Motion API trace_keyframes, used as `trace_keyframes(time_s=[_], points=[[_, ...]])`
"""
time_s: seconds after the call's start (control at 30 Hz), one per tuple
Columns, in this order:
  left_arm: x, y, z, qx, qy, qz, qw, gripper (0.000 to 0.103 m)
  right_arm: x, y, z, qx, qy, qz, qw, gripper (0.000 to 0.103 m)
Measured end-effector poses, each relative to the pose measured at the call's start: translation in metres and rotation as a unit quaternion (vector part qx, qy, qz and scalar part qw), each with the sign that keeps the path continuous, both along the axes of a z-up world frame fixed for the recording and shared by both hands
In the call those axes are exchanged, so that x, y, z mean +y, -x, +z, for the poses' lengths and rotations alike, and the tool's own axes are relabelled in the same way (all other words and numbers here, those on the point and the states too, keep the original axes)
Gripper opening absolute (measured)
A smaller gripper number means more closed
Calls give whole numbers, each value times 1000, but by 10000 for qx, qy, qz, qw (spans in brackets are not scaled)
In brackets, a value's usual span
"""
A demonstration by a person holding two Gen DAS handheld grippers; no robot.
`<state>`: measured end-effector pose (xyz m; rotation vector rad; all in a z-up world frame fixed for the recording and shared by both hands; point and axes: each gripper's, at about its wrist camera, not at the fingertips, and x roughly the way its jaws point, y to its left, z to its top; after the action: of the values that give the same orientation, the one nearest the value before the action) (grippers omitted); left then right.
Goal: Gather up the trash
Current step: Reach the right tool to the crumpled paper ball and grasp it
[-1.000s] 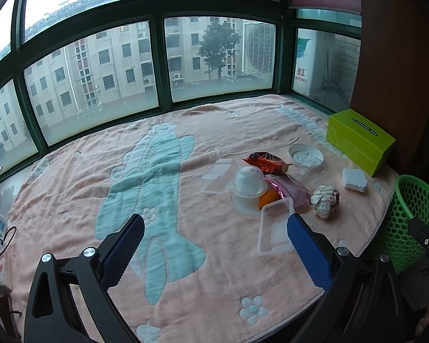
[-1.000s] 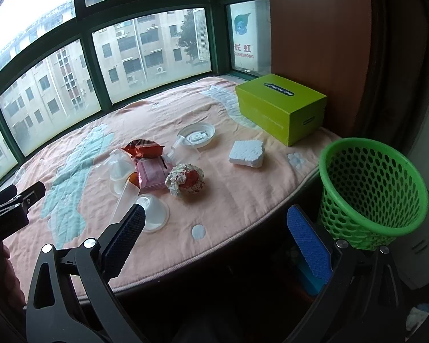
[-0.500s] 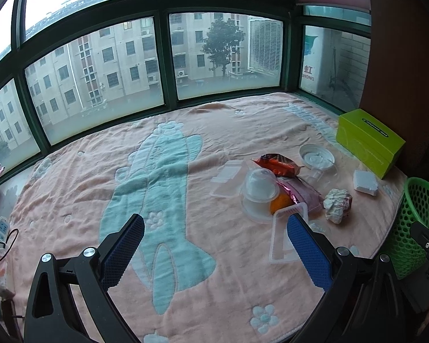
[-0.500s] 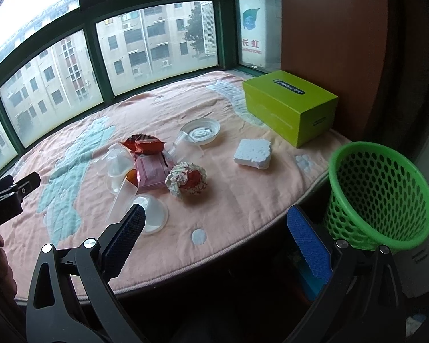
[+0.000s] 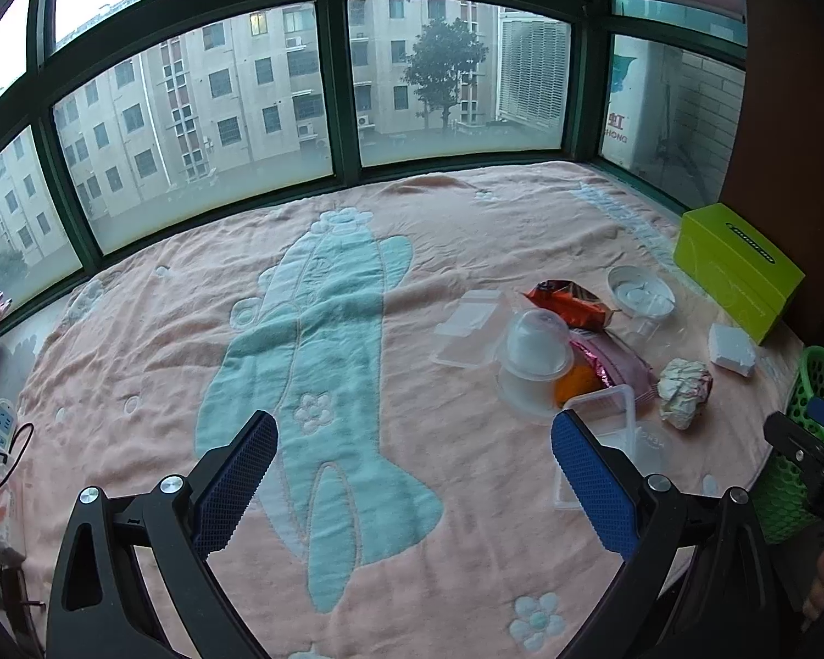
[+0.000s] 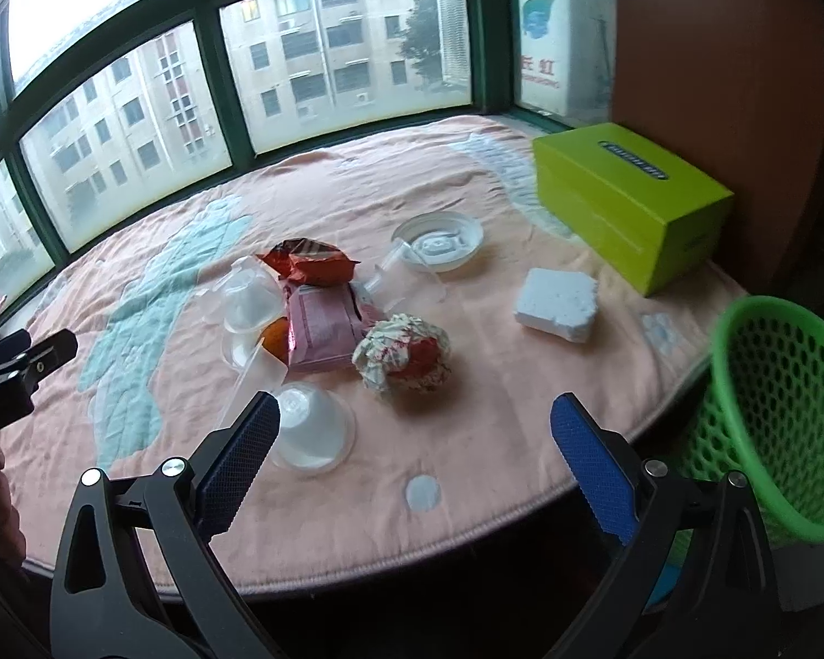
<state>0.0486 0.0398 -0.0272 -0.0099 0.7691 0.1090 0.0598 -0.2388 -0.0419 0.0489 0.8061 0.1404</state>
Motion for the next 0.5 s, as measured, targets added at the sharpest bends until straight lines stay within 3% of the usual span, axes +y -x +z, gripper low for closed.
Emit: trace_keyframes(time_s=[0.5], points=[[14, -13, -19, 238, 96, 76, 9996, 97, 6, -69, -50, 646, -161, 104, 9977, 84]])
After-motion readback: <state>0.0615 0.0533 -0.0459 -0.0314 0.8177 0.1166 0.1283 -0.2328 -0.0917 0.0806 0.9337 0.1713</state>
